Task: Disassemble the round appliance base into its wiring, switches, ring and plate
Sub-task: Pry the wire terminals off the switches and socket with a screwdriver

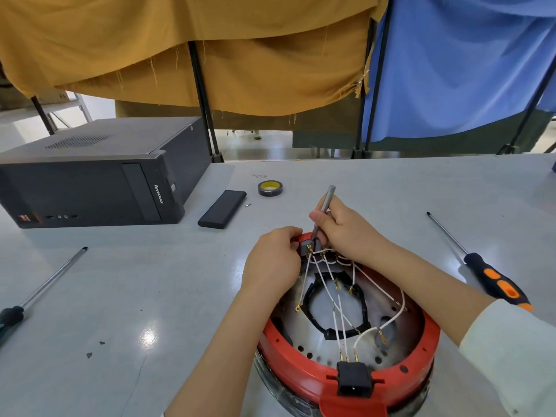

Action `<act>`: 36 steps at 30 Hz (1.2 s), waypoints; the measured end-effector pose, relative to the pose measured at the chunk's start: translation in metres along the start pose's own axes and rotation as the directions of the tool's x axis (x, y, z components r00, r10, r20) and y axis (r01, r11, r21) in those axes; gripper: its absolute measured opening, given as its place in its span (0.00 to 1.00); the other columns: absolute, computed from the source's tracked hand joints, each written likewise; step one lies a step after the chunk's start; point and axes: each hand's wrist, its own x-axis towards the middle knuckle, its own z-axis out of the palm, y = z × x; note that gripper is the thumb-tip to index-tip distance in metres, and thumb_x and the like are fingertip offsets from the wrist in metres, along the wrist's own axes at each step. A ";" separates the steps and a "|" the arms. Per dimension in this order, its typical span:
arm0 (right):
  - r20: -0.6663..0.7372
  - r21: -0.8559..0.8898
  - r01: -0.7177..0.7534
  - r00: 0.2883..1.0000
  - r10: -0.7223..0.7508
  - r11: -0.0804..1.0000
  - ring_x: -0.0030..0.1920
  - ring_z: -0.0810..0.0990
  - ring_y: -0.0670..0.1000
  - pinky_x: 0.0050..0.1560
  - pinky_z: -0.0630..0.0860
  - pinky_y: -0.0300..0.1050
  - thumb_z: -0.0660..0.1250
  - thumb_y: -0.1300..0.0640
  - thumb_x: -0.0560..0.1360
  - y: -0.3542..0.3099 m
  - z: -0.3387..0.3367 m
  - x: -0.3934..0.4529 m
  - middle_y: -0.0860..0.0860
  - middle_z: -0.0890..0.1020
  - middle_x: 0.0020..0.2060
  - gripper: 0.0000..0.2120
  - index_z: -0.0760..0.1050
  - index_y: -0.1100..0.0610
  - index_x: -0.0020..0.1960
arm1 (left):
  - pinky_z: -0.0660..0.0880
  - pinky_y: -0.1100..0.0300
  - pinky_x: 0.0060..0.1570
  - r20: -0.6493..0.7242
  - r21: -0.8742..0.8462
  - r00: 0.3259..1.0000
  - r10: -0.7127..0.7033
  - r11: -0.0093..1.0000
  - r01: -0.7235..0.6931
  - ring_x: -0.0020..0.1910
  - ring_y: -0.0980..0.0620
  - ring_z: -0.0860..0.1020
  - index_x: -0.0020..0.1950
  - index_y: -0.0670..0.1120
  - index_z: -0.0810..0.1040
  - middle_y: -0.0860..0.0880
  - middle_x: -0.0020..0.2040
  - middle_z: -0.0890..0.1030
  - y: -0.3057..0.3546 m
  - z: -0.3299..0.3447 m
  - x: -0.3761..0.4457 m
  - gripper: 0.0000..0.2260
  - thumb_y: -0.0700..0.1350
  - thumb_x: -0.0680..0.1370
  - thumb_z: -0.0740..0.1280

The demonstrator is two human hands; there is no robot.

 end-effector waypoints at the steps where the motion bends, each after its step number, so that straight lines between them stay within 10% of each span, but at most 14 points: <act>1: 0.006 0.007 -0.017 1.000 0.017 1.000 0.29 0.73 0.45 0.36 0.70 0.41 0.57 0.51 0.80 -0.001 0.000 0.002 0.48 0.75 0.28 0.06 0.65 0.47 0.44 | 0.68 0.60 0.52 0.001 0.002 1.000 0.003 1.000 -0.003 0.61 0.49 0.74 0.64 0.52 0.76 0.50 0.62 0.77 0.000 0.000 0.000 0.16 0.40 0.79 0.58; 19: -0.001 -0.105 0.130 0.991 -0.130 0.986 0.33 0.74 0.50 0.38 0.73 0.50 0.53 0.49 0.81 0.001 0.001 -0.012 0.53 0.77 0.33 0.07 0.63 0.45 0.44 | 0.68 0.61 0.52 0.003 0.018 1.000 0.006 1.000 -0.006 0.61 0.50 0.74 0.65 0.52 0.75 0.51 0.62 0.77 0.000 0.000 0.000 0.16 0.40 0.79 0.59; 36: 0.094 -0.119 -0.090 0.990 0.101 0.989 0.30 0.70 0.44 0.33 0.64 0.40 0.53 0.49 0.82 -0.008 0.001 0.014 0.47 0.72 0.31 0.07 0.64 0.52 0.54 | 0.67 0.61 0.51 0.008 0.015 1.000 0.020 1.000 -0.020 0.61 0.49 0.74 0.65 0.51 0.75 0.50 0.63 0.77 -0.001 0.001 0.002 0.17 0.39 0.79 0.58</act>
